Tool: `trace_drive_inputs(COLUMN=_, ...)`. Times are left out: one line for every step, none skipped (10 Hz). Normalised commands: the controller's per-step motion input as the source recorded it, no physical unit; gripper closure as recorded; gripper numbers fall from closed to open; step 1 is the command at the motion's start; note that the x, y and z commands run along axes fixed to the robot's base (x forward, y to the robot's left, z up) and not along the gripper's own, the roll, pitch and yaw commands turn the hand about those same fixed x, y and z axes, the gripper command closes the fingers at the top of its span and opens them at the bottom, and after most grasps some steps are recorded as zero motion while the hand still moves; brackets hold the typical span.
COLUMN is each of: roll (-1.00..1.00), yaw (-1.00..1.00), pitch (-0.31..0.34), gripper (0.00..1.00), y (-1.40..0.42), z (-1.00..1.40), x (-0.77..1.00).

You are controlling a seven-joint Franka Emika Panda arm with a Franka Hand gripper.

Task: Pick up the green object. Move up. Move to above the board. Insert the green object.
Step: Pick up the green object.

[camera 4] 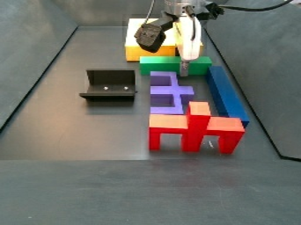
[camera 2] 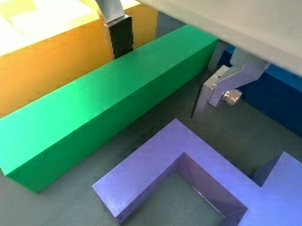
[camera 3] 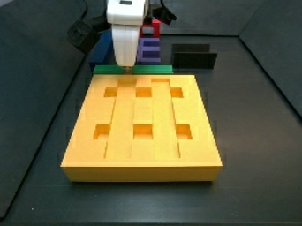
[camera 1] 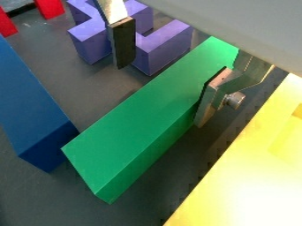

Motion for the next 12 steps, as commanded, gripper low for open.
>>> trace_drive_inputs(roll=0.00, yaw=0.00, pitch=0.000, gripper=1.00, y=0.00, z=0.00, x=0.00)
trace_drive_inputs(roll=0.00, yaw=0.00, pitch=0.000, gripper=1.00, y=0.00, z=0.00, x=0.00)
trace_drive_inputs(roll=0.00, yaw=0.00, pitch=0.000, gripper=1.00, y=0.00, z=0.00, x=0.00)
trace_drive_inputs(roll=0.00, yaw=0.00, pitch=0.000, gripper=1.00, y=0.00, z=0.00, x=0.00)
trace_drive_inputs(roll=0.00, yaw=0.00, pitch=0.000, gripper=1.00, y=0.00, z=0.00, x=0.00)
trace_drive_inputs(roll=0.00, yaw=0.00, pitch=0.000, gripper=1.00, y=0.00, z=0.00, x=0.00)
trace_drive_inputs(roll=0.00, yaw=0.00, pitch=0.000, gripper=1.00, y=0.00, z=0.00, x=0.00)
trace_drive_inputs(roll=0.00, yaw=0.00, pitch=0.000, gripper=1.00, y=0.00, z=0.00, x=0.00)
trace_drive_inputs(roll=0.00, yaw=0.00, pitch=0.000, gripper=1.00, y=0.00, z=0.00, x=0.00)
trace_drive_inputs(roll=0.00, yaw=0.00, pitch=0.000, gripper=1.00, y=0.00, z=0.00, x=0.00)
trace_drive_inputs(roll=0.00, yaw=0.00, pitch=0.000, gripper=1.00, y=0.00, z=0.00, x=0.00)
trace_drive_inputs(roll=0.00, yaw=0.00, pitch=0.000, gripper=1.00, y=0.00, z=0.00, x=0.00)
